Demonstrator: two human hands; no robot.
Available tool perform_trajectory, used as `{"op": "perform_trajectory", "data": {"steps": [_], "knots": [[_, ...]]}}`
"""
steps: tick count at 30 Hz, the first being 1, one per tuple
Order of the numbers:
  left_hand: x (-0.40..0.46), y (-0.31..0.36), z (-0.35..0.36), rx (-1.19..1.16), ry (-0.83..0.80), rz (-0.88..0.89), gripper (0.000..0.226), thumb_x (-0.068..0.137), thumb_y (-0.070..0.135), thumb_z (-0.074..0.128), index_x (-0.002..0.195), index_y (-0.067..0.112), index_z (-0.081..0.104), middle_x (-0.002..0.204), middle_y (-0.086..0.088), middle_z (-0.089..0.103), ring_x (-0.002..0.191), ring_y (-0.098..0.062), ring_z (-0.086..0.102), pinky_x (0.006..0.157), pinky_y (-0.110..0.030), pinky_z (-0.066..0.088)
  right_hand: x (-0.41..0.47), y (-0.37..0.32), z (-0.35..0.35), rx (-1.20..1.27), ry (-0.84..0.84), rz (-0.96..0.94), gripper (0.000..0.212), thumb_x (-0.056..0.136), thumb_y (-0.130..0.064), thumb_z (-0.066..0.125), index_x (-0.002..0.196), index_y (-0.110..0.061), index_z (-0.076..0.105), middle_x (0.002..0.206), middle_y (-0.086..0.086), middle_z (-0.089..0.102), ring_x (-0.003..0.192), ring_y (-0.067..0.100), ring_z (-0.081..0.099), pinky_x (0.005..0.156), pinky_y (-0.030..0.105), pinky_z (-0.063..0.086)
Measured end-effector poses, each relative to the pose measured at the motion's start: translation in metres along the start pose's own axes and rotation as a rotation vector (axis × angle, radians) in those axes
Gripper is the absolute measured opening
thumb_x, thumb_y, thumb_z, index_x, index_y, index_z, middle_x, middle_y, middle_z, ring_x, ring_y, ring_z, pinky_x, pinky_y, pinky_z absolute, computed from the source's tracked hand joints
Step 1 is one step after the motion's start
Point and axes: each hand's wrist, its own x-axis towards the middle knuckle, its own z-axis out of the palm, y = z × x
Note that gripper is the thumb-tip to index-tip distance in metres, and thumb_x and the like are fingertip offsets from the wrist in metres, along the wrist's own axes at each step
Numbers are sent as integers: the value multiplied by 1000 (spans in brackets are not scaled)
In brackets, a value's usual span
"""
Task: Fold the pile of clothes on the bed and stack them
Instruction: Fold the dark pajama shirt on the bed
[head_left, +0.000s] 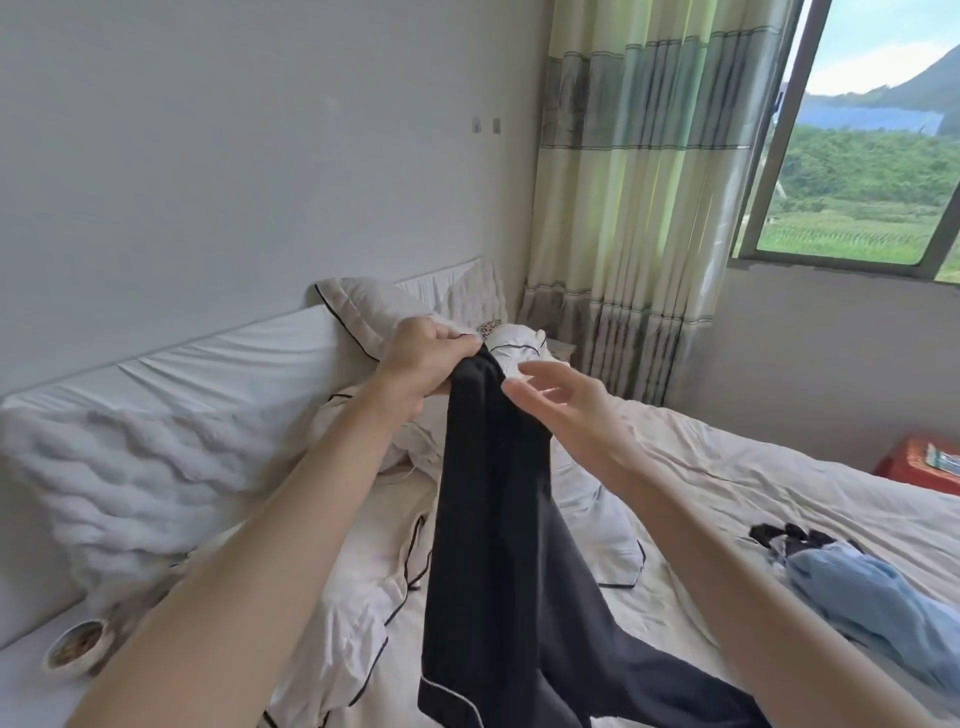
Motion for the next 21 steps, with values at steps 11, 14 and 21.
{"op": "perform_trajectory", "data": {"steps": [11,14,21], "knots": [[-15,-70,28,68,-264,33,26,92,20,59,117,13,63,104,-1,64,93,-12,60,76,-18,51,-10,36,-46,165,107,168,31,94,-12,53,70,-24,68,75,0,63,78,16,56,75,33,46],[-19,-108,46,186,-493,34,63,86,28,68,141,27,39,136,17,42,127,-4,39,101,-21,36,-18,37,-65,347,40,222,36,96,-9,50,69,-21,70,69,-1,62,70,15,56,62,23,47],[-21,-148,120,258,-786,81,39,82,9,69,116,26,63,107,26,61,101,11,55,83,-5,40,-38,30,-108,517,-21,187,23,96,-8,45,80,-12,60,68,-3,60,62,10,56,56,19,44]]}}
